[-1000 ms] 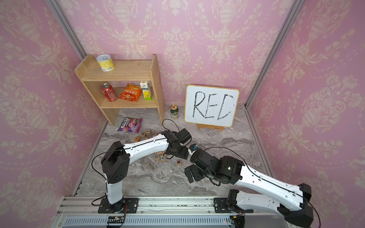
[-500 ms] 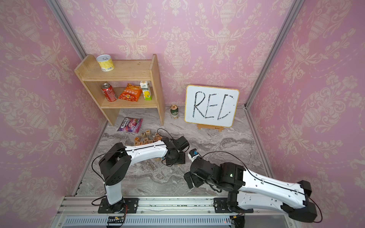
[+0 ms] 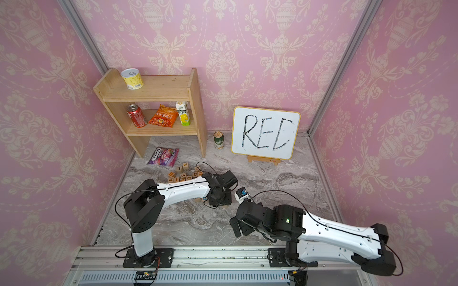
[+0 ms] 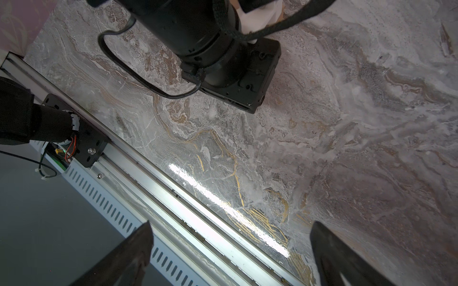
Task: Assemble the uppercase word "red" with letter blocks
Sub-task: Adjust the letter block at the center of the board.
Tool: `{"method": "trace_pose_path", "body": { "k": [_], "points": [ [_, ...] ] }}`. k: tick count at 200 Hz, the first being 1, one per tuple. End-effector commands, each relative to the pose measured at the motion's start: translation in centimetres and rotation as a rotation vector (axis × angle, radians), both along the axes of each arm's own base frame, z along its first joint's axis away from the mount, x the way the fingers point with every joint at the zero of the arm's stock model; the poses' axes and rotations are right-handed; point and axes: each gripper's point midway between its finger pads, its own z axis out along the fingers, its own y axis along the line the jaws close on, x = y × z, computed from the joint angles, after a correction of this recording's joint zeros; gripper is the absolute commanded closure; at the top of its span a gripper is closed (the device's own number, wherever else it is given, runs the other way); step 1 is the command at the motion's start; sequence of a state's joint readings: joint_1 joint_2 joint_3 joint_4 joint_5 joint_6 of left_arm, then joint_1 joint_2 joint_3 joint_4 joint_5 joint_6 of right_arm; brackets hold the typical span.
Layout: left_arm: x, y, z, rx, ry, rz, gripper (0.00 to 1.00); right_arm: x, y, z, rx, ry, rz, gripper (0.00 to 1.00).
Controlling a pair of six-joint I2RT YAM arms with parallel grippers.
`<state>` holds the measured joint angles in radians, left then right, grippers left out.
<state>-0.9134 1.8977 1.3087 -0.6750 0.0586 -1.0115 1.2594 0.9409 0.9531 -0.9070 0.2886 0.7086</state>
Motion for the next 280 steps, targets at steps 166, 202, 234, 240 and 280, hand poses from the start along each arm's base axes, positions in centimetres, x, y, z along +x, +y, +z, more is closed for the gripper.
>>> {"method": "trace_pose_path", "body": {
  "k": [166, 202, 234, 240, 280],
  "points": [
    [0.7, 0.2, 2.4, 0.18, -0.046, -0.546, 0.76, 1.9, -2.4, 1.9, 0.042, -0.059, -0.115, 0.0],
    [0.7, -0.7, 2.5, 0.181, -0.038, -0.762, 0.75, 2.1, -2.6, 2.0, 0.046, -0.05, -0.117, 0.0],
    [1.5, -1.3, 2.4, 0.207, -0.079, -0.924, 0.74, 2.0, -2.5, 1.7, 0.041, -0.036, -0.11, 0.0],
    [1.8, -1.4, 2.4, 0.213, -0.096, -0.945, 0.74, 2.0, -2.6, 1.7, 0.041, -0.033, -0.11, 0.0],
    [2.7, -2.7, 2.5, 0.19, -0.189, -1.084, 0.71, 1.7, -2.3, 1.5, 0.039, -0.011, -0.099, 0.0]
  ]
}}
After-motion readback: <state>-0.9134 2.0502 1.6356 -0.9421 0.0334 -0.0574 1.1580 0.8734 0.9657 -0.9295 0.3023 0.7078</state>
